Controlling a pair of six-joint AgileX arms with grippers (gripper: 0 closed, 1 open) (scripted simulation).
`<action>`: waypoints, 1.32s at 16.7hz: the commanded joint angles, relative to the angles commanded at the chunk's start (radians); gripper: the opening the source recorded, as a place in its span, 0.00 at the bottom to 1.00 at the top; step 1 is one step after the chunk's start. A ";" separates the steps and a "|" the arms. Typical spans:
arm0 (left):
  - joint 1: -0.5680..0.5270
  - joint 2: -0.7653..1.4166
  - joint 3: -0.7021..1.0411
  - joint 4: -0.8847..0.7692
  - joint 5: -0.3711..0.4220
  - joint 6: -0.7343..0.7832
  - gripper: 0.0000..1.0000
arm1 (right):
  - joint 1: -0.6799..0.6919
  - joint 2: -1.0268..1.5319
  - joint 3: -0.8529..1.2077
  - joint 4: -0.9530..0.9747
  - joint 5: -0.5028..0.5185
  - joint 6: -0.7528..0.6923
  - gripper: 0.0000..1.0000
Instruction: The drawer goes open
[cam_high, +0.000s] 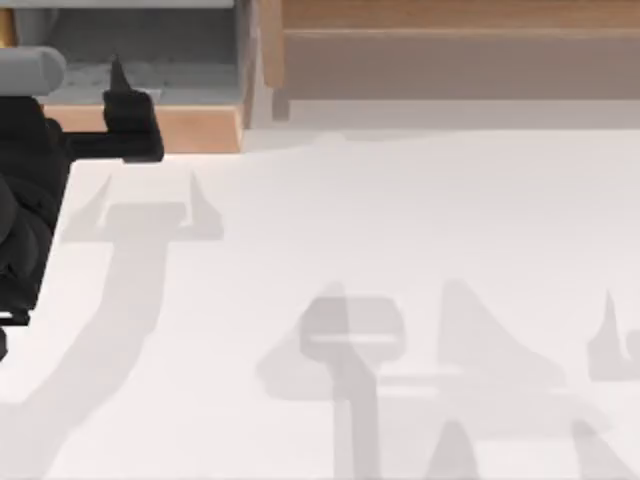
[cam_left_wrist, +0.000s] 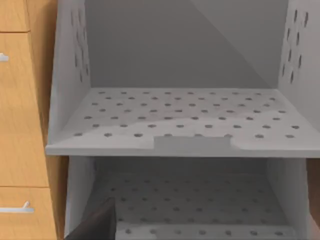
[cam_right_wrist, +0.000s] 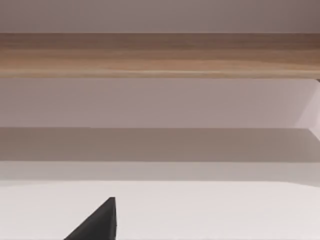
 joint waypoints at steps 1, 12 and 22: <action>0.004 -0.003 -0.004 -0.002 0.002 0.000 1.00 | 0.000 0.000 0.000 0.000 0.000 0.000 1.00; 0.427 0.447 0.258 0.195 0.319 0.582 1.00 | 0.000 0.000 0.000 0.000 0.000 0.000 1.00; 0.785 1.028 0.581 0.438 0.774 1.465 1.00 | 0.000 0.000 0.000 0.000 0.000 0.000 1.00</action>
